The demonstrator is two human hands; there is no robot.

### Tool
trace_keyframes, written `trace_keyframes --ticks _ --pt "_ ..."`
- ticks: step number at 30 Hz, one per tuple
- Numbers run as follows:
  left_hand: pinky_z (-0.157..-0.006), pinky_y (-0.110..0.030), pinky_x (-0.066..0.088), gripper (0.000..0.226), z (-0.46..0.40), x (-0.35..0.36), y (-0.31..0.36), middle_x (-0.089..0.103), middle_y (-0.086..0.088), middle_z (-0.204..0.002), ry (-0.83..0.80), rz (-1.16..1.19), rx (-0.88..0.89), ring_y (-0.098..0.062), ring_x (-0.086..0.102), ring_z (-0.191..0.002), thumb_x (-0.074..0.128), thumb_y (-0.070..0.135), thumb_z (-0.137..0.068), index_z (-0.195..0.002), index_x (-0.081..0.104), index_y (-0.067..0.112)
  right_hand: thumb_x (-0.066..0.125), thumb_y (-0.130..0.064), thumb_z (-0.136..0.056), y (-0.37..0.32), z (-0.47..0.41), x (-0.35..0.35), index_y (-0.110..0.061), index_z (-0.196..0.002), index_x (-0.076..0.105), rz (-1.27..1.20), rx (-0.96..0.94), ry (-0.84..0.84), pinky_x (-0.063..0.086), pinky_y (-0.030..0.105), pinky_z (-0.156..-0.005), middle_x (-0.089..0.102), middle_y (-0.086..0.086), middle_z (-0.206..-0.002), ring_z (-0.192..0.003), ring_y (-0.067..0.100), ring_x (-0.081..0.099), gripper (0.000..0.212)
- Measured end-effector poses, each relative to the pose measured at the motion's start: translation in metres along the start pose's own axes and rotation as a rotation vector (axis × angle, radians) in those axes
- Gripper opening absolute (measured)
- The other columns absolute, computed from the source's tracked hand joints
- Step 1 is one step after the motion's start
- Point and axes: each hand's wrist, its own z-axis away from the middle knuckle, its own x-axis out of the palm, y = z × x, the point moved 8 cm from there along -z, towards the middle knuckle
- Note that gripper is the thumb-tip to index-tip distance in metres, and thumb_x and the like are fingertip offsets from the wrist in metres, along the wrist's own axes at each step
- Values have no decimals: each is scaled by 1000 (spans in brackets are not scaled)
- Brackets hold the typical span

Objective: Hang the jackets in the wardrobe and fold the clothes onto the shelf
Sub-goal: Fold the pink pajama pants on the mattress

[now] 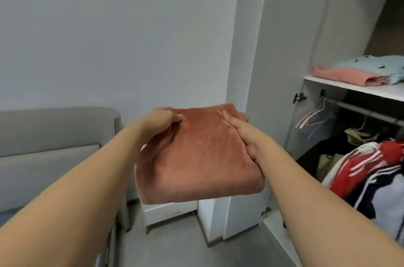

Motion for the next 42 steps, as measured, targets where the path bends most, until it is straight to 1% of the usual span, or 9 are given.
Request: trace_keyframes --ticks 7,12,17,20,27,30,37,40,42 --pt "-77 -32 54 15 -111 111 116 77 4 -93 -257 -51 191 -18 73 -87 62 28 -91 -101 73 24 81 -48 -74 -76 -34 -138 -15 -114 69 -98 -152 267 56 43 -90 74 11 -105 -96 27 72 53" --pt "-81 -33 54 19 -171 185 180 75 3 -99 -385 -6 344 -18 72 -91 66 34 -90 -106 70 23 82 -39 -76 -115 -34 -221 -12 -97 74 -151 -298 535 59 32 -62 76 10 -89 -80 24 75 35" --pt "-85 -38 55 35 -213 261 242 76 4 -104 -724 71 402 -19 73 -94 69 44 -80 -112 69 32 84 -42 -73 -154 -3 -306 -11 -105 71 -207 -401 840 60 37 -71 77 9 -90 -81 25 75 47" --pt "-85 -37 52 38 -224 323 267 75 1 -110 -964 83 361 -20 72 -99 76 50 -67 -100 77 32 82 -44 -75 -174 31 -358 -13 -113 67 -262 -474 973 59 44 -83 76 11 -97 -87 28 74 52" --pt "-81 -39 55 57 -206 497 342 73 -7 -113 -1301 277 343 -26 71 -102 92 53 -53 -101 79 25 74 -45 -84 -226 98 -478 -14 -102 70 -223 -648 1148 59 35 -60 76 10 -92 -83 25 74 36" --pt "-82 -40 55 70 -205 552 408 73 -9 -115 -1354 357 399 -28 71 -104 89 50 -58 -118 70 20 73 -46 -83 -287 123 -524 -22 -108 61 -103 -764 1221 58 34 -59 77 6 -83 -80 22 75 37" --pt "-78 -40 56 59 -212 605 601 75 -8 -108 -1271 496 691 -28 73 -98 80 46 -70 -120 66 19 73 -49 -82 -446 165 -597 -14 -109 69 106 -1020 1270 59 37 -73 76 9 -99 -93 25 73 45" --pt "-83 -43 56 59 -222 654 627 75 -8 -108 -1272 474 675 -29 73 -97 80 48 -69 -120 67 21 74 -53 -79 -449 170 -647 -15 -121 64 95 -961 1351 59 38 -78 75 8 -101 -91 23 74 58" --pt "-75 -39 58 54 -228 705 603 75 -8 -106 -1333 395 583 -28 74 -94 77 46 -74 -120 67 20 71 -49 -84 -413 158 -684 -15 -124 62 56 -793 1366 59 31 -67 76 6 -93 -82 19 74 53"
